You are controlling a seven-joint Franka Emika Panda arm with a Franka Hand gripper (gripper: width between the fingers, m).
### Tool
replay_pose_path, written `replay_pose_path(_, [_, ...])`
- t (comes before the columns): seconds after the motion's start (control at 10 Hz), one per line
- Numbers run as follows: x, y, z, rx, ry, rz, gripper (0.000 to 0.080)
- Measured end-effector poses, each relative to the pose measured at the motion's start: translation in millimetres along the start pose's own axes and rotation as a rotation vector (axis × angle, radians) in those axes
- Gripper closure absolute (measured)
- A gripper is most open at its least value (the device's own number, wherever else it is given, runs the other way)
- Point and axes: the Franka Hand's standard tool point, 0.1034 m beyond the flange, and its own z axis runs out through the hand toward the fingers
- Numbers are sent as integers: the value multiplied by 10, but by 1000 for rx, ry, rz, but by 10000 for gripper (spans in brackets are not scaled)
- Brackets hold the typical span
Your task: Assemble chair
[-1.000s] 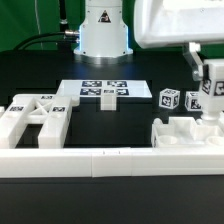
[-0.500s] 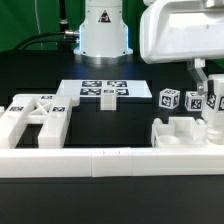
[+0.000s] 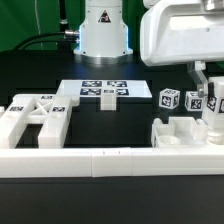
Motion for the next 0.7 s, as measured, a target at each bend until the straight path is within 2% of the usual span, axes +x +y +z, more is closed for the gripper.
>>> replay_pose_path(0.2, [-10,-10,97,2,1,1,512])
replay_pose_path(0.7, [-62,-65,144,6,12,-5,512])
